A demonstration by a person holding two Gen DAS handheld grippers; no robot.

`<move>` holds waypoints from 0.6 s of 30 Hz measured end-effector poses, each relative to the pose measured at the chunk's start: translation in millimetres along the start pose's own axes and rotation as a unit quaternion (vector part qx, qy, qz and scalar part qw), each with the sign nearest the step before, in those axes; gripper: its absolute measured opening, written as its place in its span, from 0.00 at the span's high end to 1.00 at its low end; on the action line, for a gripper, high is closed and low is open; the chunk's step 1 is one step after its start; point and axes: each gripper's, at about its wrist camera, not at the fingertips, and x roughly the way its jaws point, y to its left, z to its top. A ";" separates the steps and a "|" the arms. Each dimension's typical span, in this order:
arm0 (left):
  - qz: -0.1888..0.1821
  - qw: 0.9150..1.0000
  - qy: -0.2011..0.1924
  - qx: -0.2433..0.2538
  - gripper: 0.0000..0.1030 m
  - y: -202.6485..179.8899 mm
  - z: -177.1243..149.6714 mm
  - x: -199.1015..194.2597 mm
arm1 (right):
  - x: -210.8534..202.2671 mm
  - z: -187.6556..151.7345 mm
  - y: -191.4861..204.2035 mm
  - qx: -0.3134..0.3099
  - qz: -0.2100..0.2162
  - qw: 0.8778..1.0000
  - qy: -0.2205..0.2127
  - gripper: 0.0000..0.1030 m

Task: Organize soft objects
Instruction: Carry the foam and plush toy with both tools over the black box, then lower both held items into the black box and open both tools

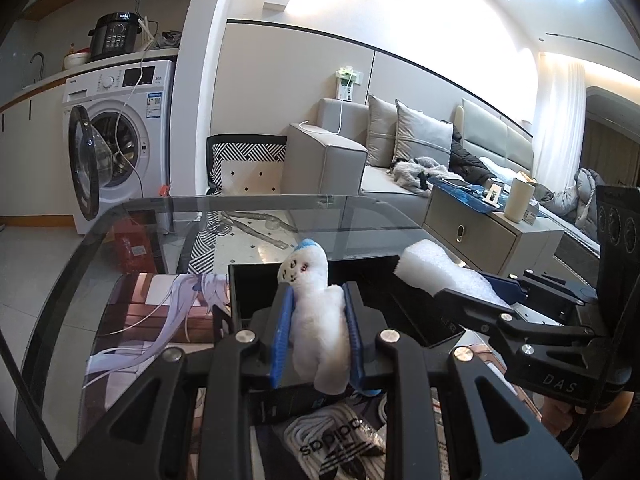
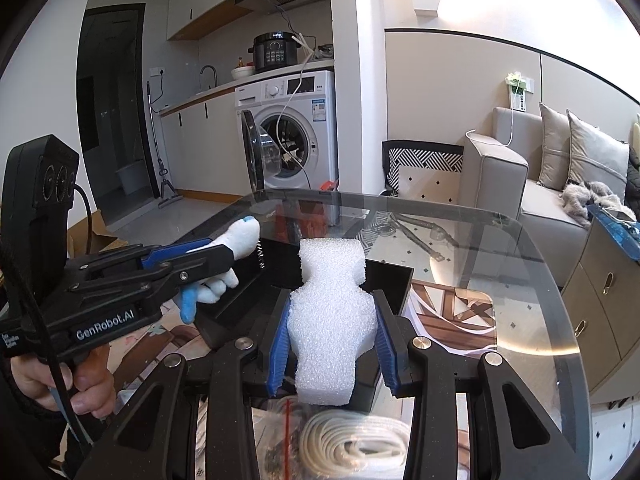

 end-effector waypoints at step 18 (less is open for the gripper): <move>0.006 0.999 0.038 0.003 0.76 1.8 -0.6 33.8 | 45.4 0.3 -9.5 -0.004 -0.002 0.999 0.031 0.63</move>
